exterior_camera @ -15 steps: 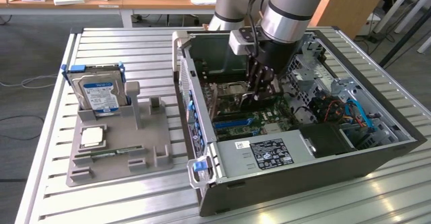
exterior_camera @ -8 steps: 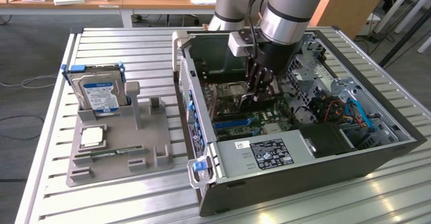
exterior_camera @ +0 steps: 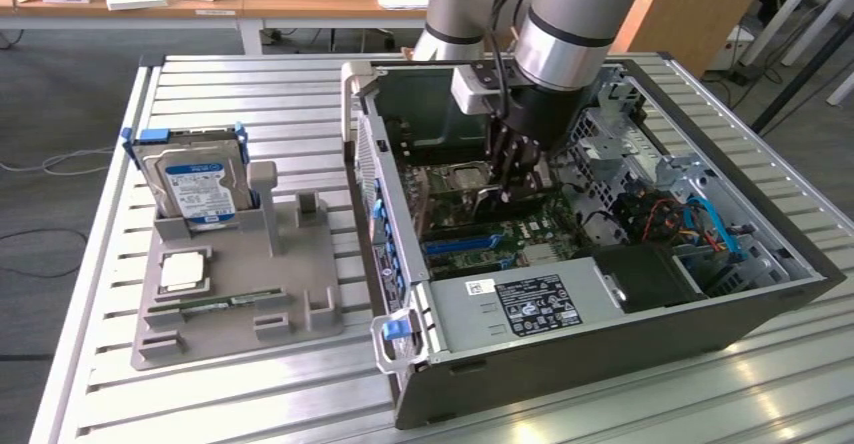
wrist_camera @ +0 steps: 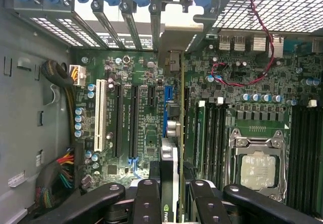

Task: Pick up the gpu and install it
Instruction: 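Insert the gpu into the slot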

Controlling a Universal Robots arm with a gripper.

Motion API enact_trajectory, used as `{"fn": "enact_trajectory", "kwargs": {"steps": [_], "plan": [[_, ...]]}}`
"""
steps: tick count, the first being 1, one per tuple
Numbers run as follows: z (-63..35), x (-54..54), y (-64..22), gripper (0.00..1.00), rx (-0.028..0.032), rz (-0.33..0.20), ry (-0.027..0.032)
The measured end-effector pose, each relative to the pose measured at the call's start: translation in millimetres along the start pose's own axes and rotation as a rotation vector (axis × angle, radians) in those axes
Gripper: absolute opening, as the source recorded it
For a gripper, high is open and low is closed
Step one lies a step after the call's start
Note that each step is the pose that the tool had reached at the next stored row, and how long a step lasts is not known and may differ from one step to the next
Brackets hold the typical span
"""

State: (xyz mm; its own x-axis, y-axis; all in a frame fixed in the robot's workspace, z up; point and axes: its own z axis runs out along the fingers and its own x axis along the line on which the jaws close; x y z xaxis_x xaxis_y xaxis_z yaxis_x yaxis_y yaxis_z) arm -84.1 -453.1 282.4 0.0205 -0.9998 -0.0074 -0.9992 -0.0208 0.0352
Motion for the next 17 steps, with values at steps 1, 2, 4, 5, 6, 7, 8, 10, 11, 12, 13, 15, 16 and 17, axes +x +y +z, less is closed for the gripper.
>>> {"fn": "enact_trajectory", "kwargs": {"steps": [1,2,4,5,6,7,8,10,11,12,13,15,16,17], "plan": [[0.1,-0.1,0.5,0.27,0.0001,0.000,-0.0001],[0.2,-0.1,0.9,0.27,0.0002,0.000,-0.0003],[0.2,-0.1,2.0,0.27,0.0001,0.000,-0.0002],[0.2,-0.1,2.5,0.27,0.0001,0.000,-0.0001],[0.5,0.0,2.7,0.27,0.0001,0.000,-0.0002],[1.2,0.0,3.0,0.27,0.0002,0.000,-0.0002],[1.7,0.0,3.2,0.27,0.0001,0.000,0.0000],[2.6,0.0,3.5,0.27,0.0000,0.000,0.0000],[2.8,0.0,3.5,0.27,0.0000,0.000,0.0002],[3.2,-0.1,3.6,0.27,0.0001,0.000,0.0001],[3.3,0.0,3.6,0.27,0.0001,0.000,0.0001],[3.3,0.0,3.6,0.27,0.0001,0.000,0.0001],[3.3,0.0,3.6,0.27,0.0001,0.000,0.0000],[3.4,0.0,3.6,0.27,0.0001,0.000,0.0000]]}}
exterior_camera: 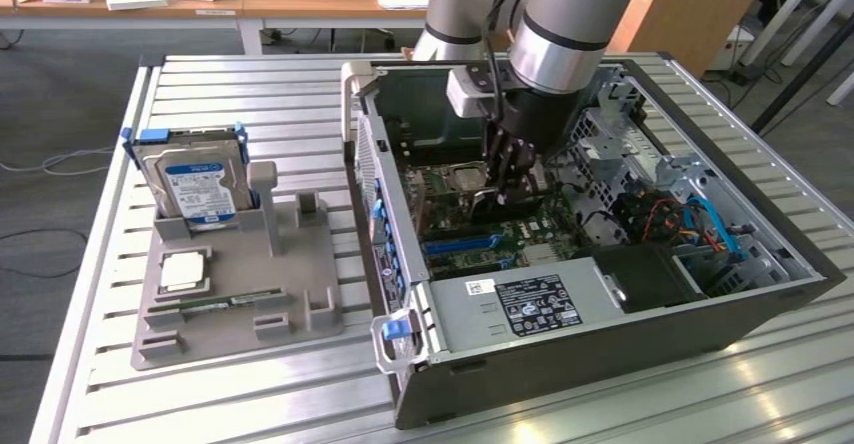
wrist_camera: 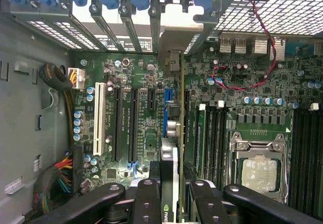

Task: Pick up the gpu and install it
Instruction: 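Insert the gpu into the slot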

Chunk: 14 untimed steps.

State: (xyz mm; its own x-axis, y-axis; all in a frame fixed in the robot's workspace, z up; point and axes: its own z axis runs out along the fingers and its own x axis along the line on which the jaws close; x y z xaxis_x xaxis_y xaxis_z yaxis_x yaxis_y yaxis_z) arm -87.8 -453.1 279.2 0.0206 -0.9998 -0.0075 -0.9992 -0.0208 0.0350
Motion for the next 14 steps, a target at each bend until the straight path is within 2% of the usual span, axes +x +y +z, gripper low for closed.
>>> {"fn": "enact_trajectory", "kwargs": {"steps": [14], "plan": [[3.7,0.0,3.0,0.27,-0.0001,0.000,0.0023]]}}
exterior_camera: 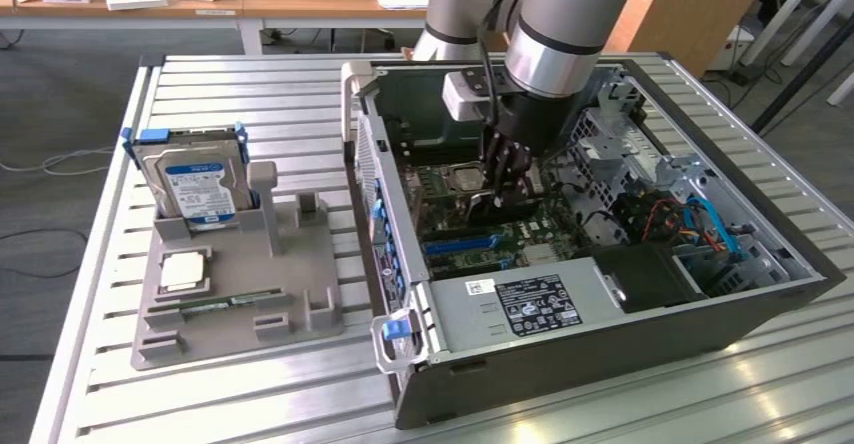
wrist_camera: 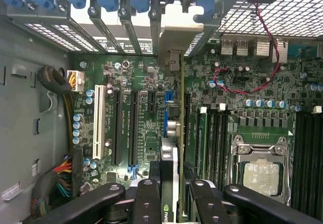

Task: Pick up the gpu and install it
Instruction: 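Insert the gpu into the slot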

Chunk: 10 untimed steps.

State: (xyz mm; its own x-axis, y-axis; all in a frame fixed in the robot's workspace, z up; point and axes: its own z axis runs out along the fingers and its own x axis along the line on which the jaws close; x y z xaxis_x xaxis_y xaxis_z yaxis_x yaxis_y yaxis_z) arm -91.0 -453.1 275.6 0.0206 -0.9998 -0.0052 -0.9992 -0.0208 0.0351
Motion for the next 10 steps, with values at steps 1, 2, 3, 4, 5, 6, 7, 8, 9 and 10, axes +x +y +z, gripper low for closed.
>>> {"fn": "enact_trajectory", "kwargs": {"steps": [1,2,3,4,5,6,7,8,9,10], "plan": [[0.0,0.0,0.0,0.27,-0.0001,0.000,0.0000],[0.0,0.0,0.0,0.27,0.0000,0.000,0.0000],[0.3,-0.1,0.6,0.27,0.0001,0.000,-0.0002],[0.5,-0.1,1.3,0.27,0.0002,0.000,-0.0003],[0.7,-0.1,1.8,0.27,0.0002,0.000,-0.0003],[0.7,-0.2,2.2,0.27,0.0002,0.000,-0.0003],[0.7,-0.2,2.2,0.27,0.0002,0.000,-0.0002],[0.7,-0.1,2.2,0.27,0.0002,0.000,-0.0001],[0.7,-0.1,2.3,0.27,0.0002,0.000,-0.0001],[0.9,-0.1,2.5,0.27,0.0001,0.000,-0.0001]]}}
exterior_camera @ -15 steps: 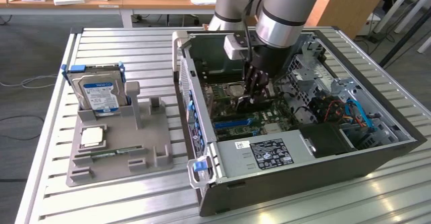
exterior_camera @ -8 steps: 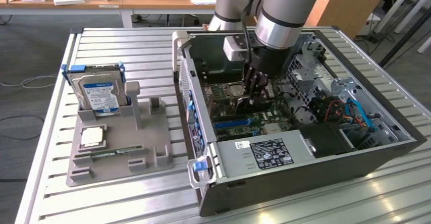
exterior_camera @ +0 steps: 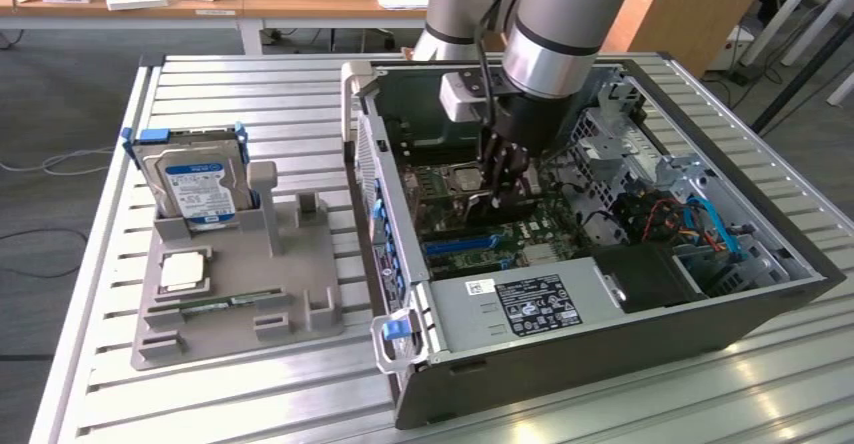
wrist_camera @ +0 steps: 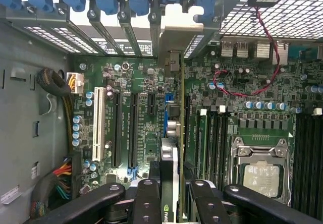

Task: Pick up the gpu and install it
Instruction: 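Insert the gpu into the slot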

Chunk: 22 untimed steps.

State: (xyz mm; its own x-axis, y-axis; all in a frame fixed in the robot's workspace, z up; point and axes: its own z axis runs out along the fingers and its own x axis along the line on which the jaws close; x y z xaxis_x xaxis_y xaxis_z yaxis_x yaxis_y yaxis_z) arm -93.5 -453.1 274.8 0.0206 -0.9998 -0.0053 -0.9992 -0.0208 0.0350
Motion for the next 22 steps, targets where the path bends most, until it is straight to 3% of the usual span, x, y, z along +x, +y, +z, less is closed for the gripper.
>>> {"fn": "enact_trajectory", "kwargs": {"steps": [11,22], "plan": [[0.9,-0.1,2.3,0.27,0.0000,0.000,0.0007],[2.8,-0.4,5.2,0.27,0.0001,0.000,0.0055]]}}
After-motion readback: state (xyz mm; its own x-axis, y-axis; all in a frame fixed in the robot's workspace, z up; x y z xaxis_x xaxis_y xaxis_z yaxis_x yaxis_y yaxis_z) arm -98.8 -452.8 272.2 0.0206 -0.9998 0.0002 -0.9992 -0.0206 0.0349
